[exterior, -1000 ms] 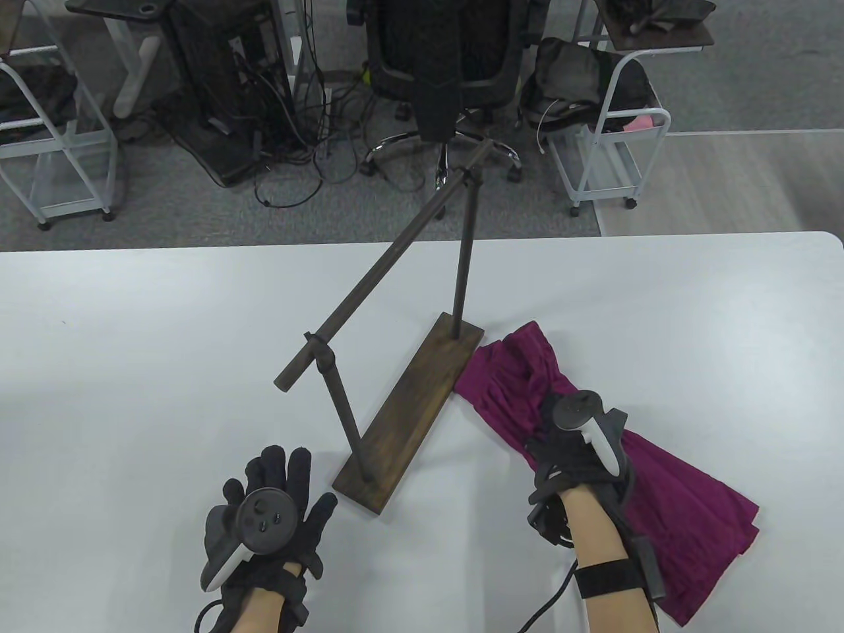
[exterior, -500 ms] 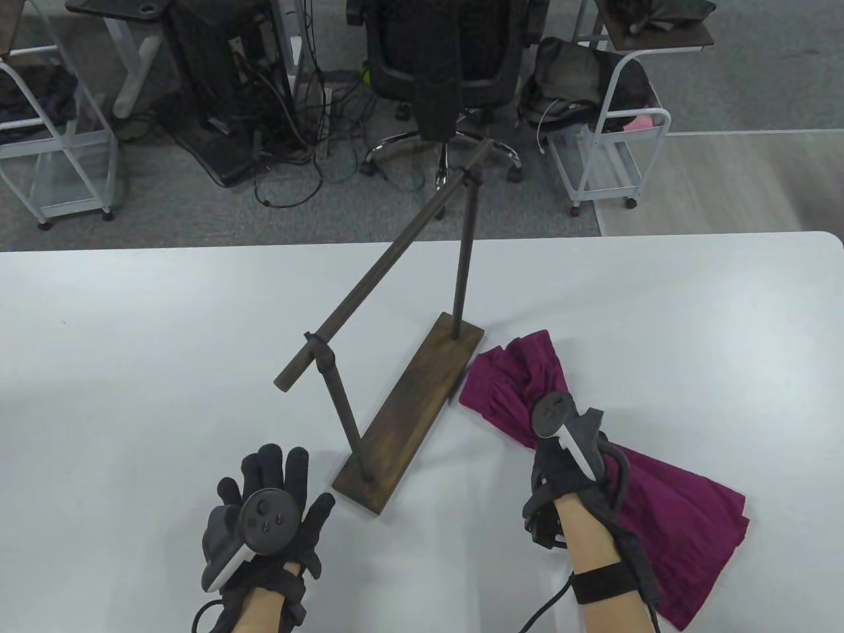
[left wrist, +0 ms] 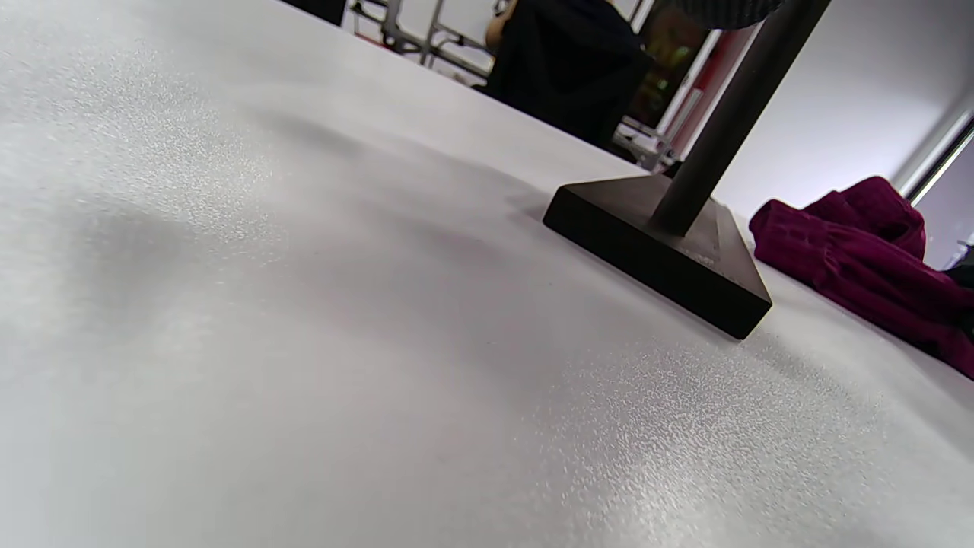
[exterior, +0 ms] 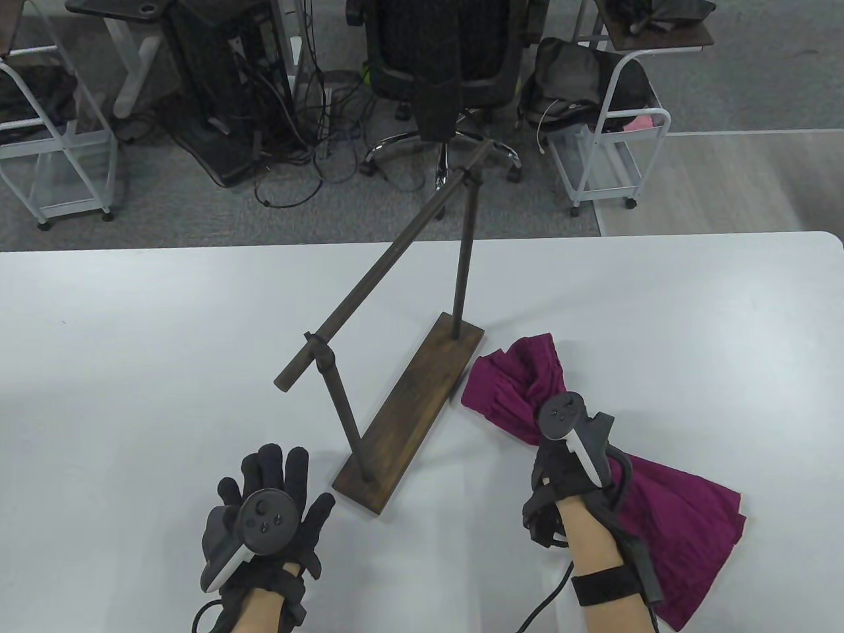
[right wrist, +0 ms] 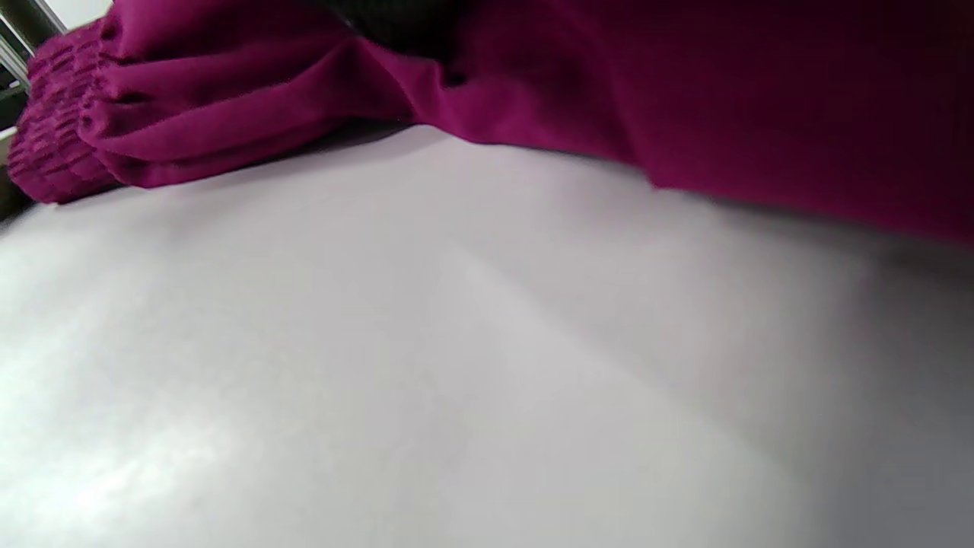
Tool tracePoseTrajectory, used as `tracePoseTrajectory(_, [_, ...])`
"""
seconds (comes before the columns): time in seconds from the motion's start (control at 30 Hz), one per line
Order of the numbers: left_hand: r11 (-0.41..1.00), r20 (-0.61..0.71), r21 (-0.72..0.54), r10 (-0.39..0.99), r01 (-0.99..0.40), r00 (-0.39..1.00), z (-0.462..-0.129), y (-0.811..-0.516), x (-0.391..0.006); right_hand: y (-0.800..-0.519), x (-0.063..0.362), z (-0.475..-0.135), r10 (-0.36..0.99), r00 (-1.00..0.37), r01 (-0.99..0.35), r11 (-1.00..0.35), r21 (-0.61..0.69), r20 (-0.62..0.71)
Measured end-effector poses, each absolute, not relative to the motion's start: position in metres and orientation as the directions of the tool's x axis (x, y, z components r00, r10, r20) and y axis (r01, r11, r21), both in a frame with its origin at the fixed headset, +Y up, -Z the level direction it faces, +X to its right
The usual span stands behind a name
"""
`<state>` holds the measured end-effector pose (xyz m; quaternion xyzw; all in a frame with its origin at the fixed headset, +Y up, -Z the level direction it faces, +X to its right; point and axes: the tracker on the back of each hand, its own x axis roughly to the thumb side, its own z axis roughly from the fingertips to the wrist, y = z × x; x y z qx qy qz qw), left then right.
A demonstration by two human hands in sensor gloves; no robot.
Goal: Hang shorts on desktop hanging rack
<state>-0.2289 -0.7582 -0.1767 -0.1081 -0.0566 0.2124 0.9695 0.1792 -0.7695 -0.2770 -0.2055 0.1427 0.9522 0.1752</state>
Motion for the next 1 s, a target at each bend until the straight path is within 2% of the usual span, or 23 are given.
tracePoseTrajectory(0.4, [0.883,0.064,-0.230,0.433,-0.409,0.899,-0.177,-0.758,-0.229,-0.748,0.195,-0.269,0.515,-0.754,-0.570,-0.821,0.018,-0.407])
tracePoseTrajectory(0.67, [0.880,0.067,-0.232,0.440,-0.415,0.896,-0.177,-0.759,-0.229,-0.724,0.194,-0.260,0.653,-0.705,-0.646,-0.752,-0.130,-0.275])
tracePoseTrajectory(1.0, [0.871,0.069,-0.231,0.459,-0.433,0.886,-0.178,-0.758,-0.230,-0.707,0.189,-0.255,0.738,-0.661,-0.707,-0.673,-0.216,-0.135])
